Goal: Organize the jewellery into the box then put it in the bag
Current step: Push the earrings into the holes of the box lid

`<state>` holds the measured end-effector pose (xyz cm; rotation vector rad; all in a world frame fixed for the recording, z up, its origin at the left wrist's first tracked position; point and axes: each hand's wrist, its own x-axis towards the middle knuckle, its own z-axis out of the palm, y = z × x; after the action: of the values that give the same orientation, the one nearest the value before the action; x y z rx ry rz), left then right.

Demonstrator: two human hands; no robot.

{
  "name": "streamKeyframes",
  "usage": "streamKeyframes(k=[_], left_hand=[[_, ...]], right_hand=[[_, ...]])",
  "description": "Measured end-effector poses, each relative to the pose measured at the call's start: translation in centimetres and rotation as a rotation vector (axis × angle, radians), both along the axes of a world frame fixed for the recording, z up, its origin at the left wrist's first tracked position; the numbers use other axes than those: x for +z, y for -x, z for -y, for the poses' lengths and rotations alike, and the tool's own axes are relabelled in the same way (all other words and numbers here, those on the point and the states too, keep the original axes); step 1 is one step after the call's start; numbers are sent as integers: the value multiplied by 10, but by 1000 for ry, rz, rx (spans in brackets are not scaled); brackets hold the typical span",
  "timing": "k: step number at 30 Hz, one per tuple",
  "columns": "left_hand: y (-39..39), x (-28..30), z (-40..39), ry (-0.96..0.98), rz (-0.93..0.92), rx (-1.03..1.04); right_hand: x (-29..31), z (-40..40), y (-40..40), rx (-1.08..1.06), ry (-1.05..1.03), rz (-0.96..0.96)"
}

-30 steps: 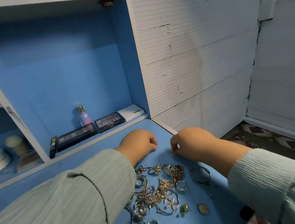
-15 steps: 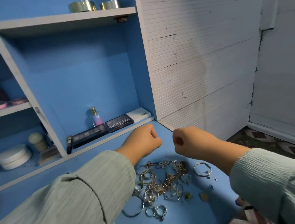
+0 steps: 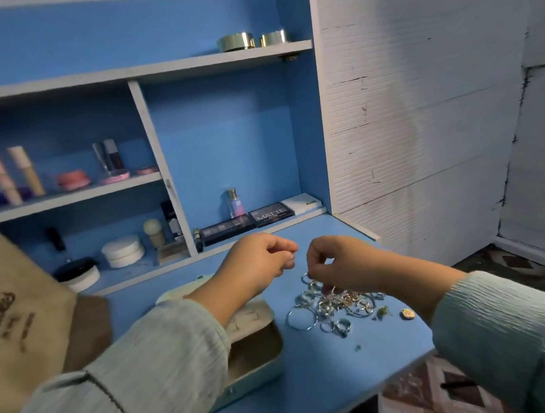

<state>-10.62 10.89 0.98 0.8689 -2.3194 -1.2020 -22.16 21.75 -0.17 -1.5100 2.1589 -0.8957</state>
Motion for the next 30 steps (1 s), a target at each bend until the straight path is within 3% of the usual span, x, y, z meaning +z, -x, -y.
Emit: streamKeyframes(k=[14,23,30], left_hand=[[-84,-14,-9,164,-172,146],[-115,-15,2,178,-321,220],[-127,7,14,171,-421,258]], right_hand=[[-17,1,-66,53,32,226],[-18,18,-82,-137,307,281],[-18,51,-86,-140,430,282]])
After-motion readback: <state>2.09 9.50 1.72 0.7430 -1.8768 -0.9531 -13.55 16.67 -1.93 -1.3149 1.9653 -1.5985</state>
